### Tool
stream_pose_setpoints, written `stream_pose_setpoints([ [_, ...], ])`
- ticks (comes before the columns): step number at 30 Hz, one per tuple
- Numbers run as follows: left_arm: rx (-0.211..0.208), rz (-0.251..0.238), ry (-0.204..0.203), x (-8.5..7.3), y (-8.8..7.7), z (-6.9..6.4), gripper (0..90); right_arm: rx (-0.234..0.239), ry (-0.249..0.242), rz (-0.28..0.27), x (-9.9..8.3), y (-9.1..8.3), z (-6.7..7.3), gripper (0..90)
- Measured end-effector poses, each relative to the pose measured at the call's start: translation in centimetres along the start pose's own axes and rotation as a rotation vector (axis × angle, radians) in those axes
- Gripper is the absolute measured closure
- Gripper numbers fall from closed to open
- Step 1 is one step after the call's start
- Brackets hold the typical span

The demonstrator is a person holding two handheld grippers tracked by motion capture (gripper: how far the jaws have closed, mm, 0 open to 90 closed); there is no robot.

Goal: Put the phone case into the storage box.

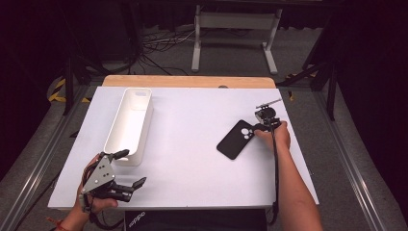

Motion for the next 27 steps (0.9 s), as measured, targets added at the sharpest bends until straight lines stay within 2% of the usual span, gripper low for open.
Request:
stream_pose_setpoints([
  [8, 0.000, 0.010, 0.002, -0.1, 0.1, 0.0, 2.8, -0.002, 0.007, -0.032, -0.3, 0.0, 0.0, 82.3],
  [14, -0.002, 0.009, 0.000, -0.1, 0.1, 0.0, 2.9, 0.001, -0.003, -0.092, -0.6, -0.3, 0.1, 82.8],
  [18, -0.001, 0.007, -0.006, -0.1, 0.1, -0.1, 3.0, -0.015, -0.040, -0.166, -0.6, -1.5, 0.2, 83.0],
  [20, 0.005, 0.009, 0.001, 0.0, 0.0, -0.1, 3.0, -0.006, -0.061, -0.217, -0.6, -2.3, 0.3, 83.3],
  [27, 0.006, 0.003, 0.003, 0.1, -0.1, -0.1, 2.9, -0.024, -0.093, -0.324, -0.9, -4.6, 0.8, 83.9],
])
Point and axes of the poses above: each handheld gripper's, and its own axes: y roughly forward along the jaws, x roughly out of its top, z roughly to its left, the point moved 2 cm from there along y, roughly forward along the jaws, and after that the axes turned 15 degrees about -x, right-handed, at the moved point
